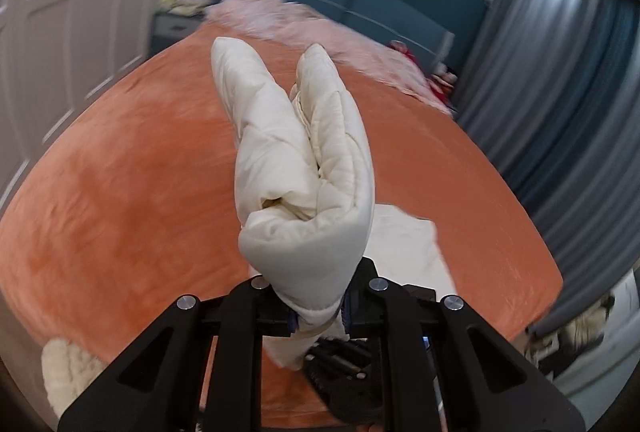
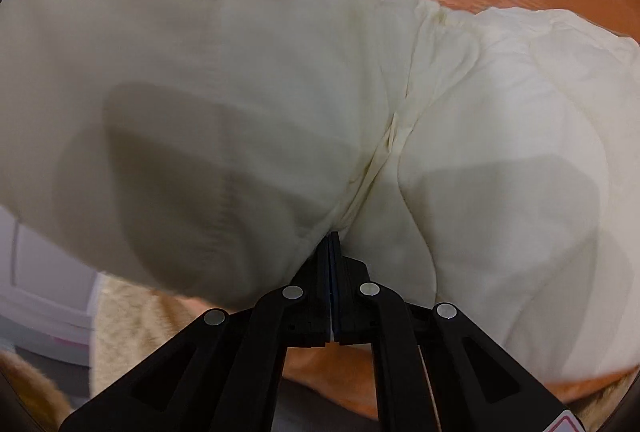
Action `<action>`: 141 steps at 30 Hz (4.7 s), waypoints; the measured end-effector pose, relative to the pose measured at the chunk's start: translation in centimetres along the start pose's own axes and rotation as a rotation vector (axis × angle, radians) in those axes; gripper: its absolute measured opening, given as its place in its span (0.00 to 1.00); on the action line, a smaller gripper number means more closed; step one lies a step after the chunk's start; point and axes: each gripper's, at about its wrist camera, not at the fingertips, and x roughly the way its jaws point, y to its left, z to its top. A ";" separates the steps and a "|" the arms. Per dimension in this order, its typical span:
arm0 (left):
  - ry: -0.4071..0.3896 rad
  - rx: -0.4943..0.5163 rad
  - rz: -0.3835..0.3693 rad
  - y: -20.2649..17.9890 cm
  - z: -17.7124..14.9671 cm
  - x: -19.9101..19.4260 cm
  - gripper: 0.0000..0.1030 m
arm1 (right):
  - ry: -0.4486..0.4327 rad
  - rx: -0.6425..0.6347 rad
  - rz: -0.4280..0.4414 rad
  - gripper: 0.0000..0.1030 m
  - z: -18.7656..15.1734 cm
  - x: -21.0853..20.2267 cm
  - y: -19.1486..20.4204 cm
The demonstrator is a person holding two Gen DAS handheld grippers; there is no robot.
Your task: Fold large clothes
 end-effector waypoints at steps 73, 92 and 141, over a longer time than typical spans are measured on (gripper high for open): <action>0.399 0.185 0.264 -8.9 -10.4 14.3 0.62 | -0.055 0.215 -0.354 0.19 -3.5 -9.6 -15.9; 0.416 0.146 0.192 -7.4 -9.1 13.3 0.62 | -0.088 0.284 -0.241 0.33 -3.3 -13.1 -16.2; 0.307 0.165 0.316 -6.1 -2.6 27.9 0.85 | -0.295 0.354 -0.404 0.27 10.4 -3.6 -22.4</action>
